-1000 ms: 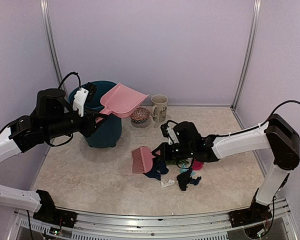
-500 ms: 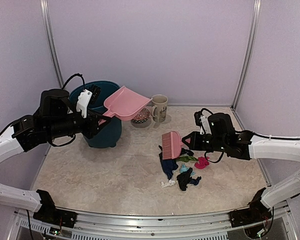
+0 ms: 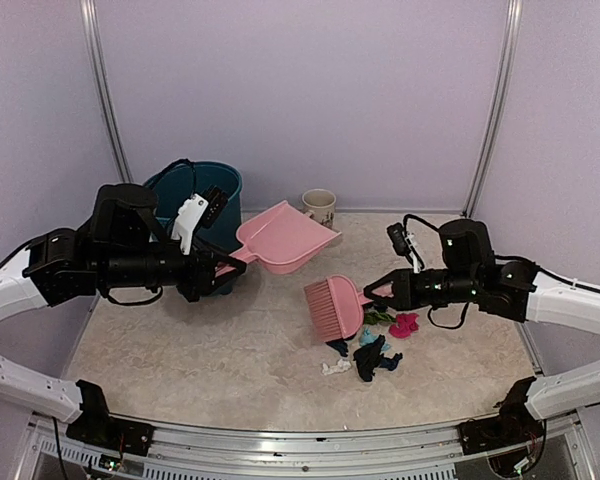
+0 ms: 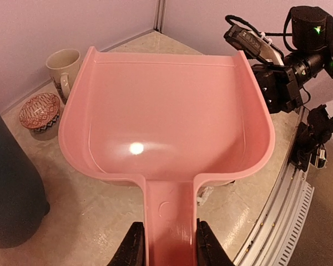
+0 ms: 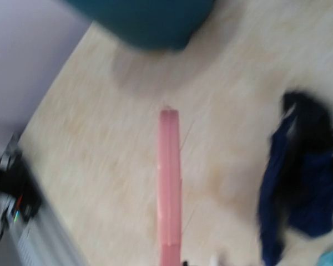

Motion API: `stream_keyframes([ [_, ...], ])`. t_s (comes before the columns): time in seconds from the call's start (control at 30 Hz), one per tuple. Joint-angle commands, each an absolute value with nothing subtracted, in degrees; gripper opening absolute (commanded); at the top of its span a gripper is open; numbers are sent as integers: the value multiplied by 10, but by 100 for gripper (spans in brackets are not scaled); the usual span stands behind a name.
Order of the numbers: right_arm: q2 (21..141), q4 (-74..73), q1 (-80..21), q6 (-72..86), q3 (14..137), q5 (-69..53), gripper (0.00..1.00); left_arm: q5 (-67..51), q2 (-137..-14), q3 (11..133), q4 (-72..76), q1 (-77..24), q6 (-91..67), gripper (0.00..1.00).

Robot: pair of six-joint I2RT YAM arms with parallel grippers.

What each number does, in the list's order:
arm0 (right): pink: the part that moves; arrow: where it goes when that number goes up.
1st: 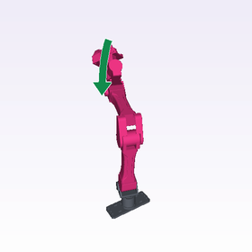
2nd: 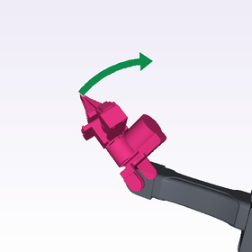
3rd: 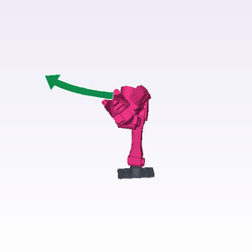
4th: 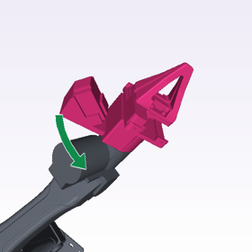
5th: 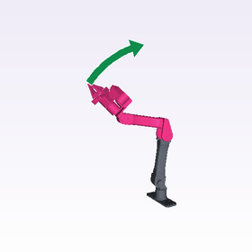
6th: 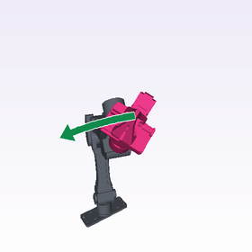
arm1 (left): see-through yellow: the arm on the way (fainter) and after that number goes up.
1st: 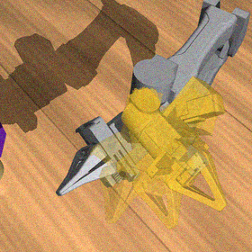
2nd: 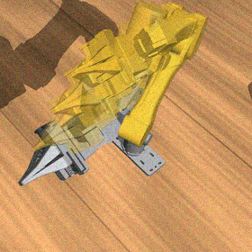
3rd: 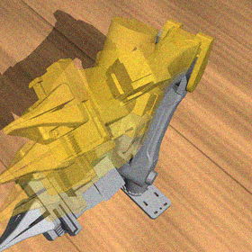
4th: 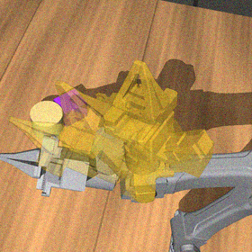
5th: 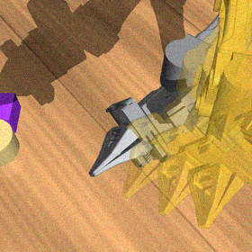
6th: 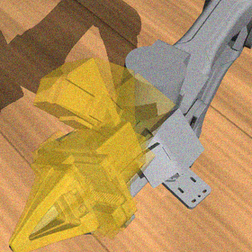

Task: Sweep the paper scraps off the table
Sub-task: Sweep the paper scraps at the center of the board.

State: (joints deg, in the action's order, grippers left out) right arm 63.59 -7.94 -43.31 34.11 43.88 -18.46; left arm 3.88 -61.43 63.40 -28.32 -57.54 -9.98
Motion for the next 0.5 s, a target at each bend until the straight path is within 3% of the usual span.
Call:
stream_keyframes([
  [0.0,671,-97,-450,329,413,-293,0,43,-607,640,-347,-611,-142,0],
  [0.23,778,-93,-491,293,446,-310,0,44,-558,587,-383,-625,-195,0],
  [0.47,814,-244,-489,221,511,-110,0,40,-542,555,-399,-627,-232,0],
])
